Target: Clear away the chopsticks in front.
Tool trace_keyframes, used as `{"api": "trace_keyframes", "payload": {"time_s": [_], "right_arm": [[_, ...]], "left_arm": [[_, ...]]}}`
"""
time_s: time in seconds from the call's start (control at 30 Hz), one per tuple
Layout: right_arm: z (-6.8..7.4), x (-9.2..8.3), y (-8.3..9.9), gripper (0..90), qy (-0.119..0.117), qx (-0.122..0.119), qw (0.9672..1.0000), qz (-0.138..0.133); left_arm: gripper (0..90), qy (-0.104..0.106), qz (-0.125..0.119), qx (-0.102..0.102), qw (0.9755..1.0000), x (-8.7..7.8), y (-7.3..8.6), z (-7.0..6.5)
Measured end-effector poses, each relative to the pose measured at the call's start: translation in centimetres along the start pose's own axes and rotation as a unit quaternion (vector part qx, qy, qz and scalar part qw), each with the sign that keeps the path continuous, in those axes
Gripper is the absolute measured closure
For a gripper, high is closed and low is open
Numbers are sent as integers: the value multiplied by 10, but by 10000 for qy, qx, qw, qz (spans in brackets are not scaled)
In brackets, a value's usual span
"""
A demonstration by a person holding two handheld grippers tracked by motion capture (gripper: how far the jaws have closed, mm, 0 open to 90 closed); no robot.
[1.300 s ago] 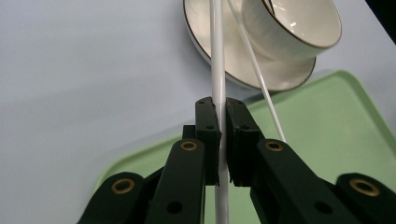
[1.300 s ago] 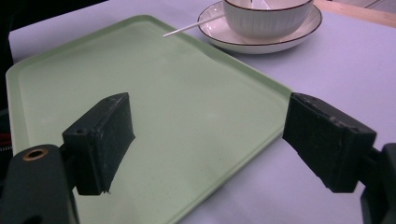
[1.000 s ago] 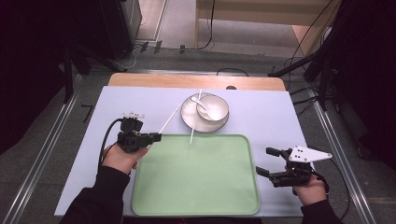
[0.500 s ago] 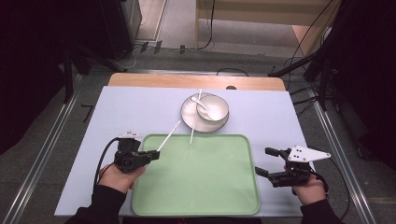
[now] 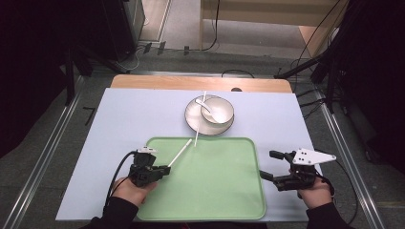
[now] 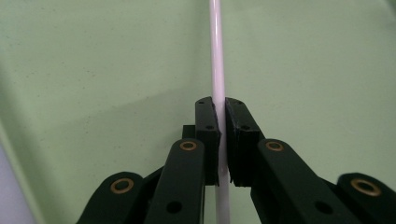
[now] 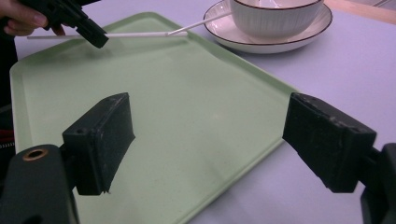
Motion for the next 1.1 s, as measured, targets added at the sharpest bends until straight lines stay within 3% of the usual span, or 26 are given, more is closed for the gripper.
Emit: {"api": "trace_keyframes", "payload": {"time_s": [0.2, 0.77, 0.83, 0.87, 0.9, 0.97, 1.0, 1.1], "right_arm": [[0, 0, 0, 168, 17, 7, 10000, -10], [1, 1, 1, 168, -13, 21, 10000, 24], [1, 0, 1, 168, -12, 28, 10000, 26], [1, 0, 1, 168, -14, 20, 10000, 31], [0, 0, 1, 168, -11, 20, 10000, 30], [0, 0, 1, 168, -9, 23, 10000, 33], [0, 0, 1, 168, -6, 20, 10000, 33], [0, 0, 2, 168, -11, 26, 10000, 43]], "left_arm": [[854, 1, 133, 75, 9999, 9, 0, 2], [779, 172, 131, 70, 9997, 9, 0, 0], [695, 208, 186, 84, 9996, 8, 0, 0], [695, 182, 208, 126, 9995, 6, -1, 0], [656, 227, 148, 258, 9993, 0, -4, -1], [585, 332, 107, 274, 9990, -4, -7, -4], [551, 512, 35, 334, 9981, -11, -12, -8], [431, 628, -18, 395, 9972, -16, -17, -10]]}}
Point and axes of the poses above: each handheld gripper's, and its own axes: x roughly forward along the jaws, y roughly out of its underside, z roughly to its left, the point moved 6 cm from there along x, roughly forward along the jaws, and after that the axes turned 15 degrees about -x, right-handed, at the moved point
